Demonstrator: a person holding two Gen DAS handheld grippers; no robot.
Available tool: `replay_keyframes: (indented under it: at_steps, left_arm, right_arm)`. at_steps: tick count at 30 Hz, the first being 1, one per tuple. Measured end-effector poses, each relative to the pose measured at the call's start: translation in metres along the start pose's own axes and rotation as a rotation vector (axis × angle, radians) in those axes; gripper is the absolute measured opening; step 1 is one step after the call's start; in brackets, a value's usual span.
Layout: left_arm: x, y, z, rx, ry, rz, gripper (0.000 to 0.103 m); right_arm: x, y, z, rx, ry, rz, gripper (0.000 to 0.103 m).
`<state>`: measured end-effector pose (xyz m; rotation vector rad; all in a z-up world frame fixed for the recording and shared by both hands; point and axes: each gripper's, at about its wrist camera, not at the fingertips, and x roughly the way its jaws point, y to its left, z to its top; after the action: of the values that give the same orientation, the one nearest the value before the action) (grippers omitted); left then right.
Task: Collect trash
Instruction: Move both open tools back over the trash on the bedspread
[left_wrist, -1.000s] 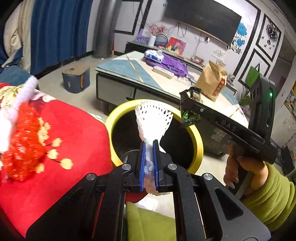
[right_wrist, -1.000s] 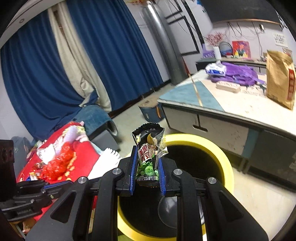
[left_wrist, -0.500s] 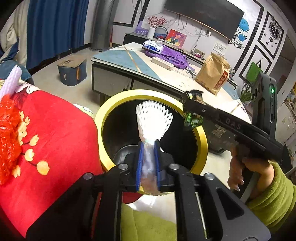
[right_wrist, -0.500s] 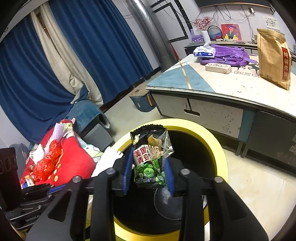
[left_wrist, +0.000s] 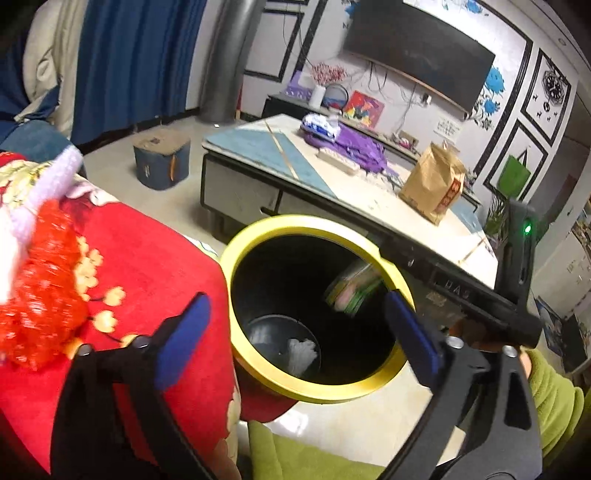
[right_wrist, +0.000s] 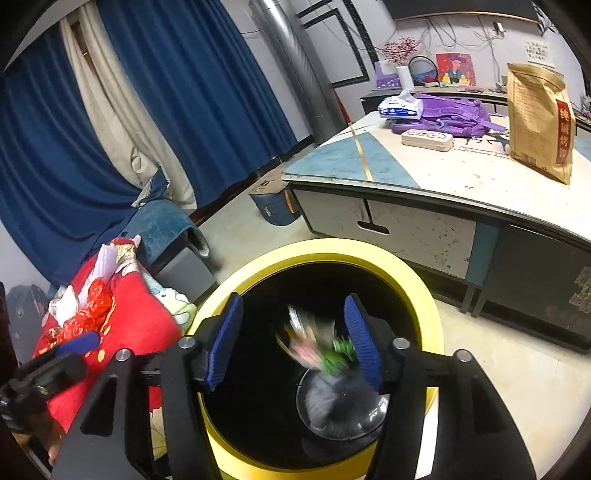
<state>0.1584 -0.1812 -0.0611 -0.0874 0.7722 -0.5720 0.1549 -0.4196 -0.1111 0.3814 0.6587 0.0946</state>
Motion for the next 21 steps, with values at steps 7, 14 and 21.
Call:
replay_keyframes:
  at_steps: [7,14,21]
  left_arm:
    - [-0.024,0.010,0.001,-0.037,-0.051,0.040,0.092]
    - [-0.049,0.027,0.002,-0.086,-0.109,0.098,0.092]
    - [-0.075,0.045,0.002,-0.126,-0.170,0.135,0.092]
  right_arm:
    - [-0.003,0.013,0.000,-0.019,0.000,0.018,0.059]
    - [-0.009,0.040,0.000,-0.072,-0.007,0.065,0.064]
    - [-0.015,0.077,-0.005,-0.136,-0.002,0.122,0.065]
